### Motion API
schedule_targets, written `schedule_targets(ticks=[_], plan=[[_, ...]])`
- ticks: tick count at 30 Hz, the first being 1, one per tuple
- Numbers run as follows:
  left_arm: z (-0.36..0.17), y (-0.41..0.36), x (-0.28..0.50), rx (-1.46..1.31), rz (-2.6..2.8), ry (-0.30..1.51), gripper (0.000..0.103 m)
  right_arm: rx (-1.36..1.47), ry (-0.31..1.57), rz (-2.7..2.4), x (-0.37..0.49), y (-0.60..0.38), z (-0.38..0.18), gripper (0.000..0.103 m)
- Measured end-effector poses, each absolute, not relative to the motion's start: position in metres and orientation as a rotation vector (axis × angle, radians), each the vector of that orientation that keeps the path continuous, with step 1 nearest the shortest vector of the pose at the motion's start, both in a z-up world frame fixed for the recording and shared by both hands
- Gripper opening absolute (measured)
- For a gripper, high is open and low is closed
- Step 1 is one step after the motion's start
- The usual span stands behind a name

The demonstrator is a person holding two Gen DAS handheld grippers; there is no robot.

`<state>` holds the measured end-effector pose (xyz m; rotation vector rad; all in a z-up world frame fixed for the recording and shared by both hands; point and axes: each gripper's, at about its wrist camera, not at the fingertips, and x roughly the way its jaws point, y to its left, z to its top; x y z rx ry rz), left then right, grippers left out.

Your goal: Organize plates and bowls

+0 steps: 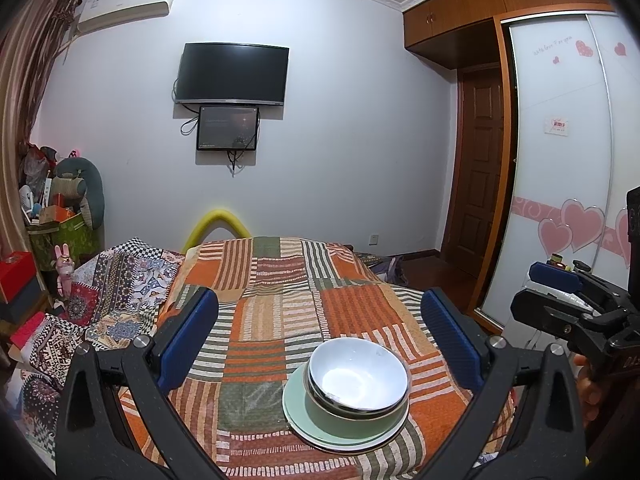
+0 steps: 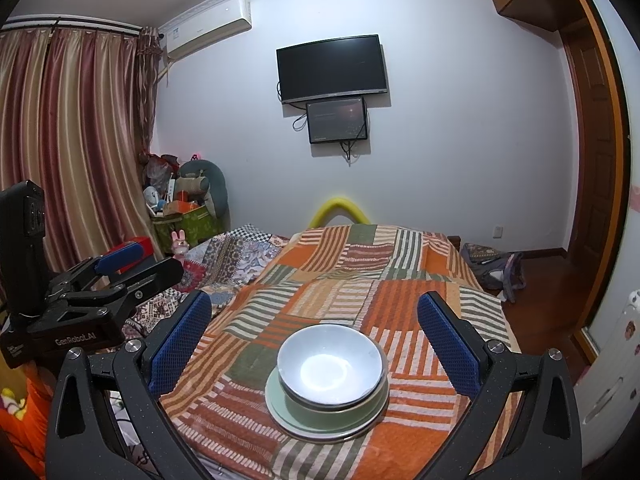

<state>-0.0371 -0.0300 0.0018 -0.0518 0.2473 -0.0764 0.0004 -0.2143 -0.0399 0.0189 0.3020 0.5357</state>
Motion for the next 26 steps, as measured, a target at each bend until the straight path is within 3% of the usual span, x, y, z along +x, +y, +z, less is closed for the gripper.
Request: schedule_targets(ticks=[26], plan=[[-0.0007,-0.03,-0.0303,-0.065,-0.096,0.259,0.103,0.03,0.32,0.532,0.0067,-0.2132,-0.0416,0.103]])
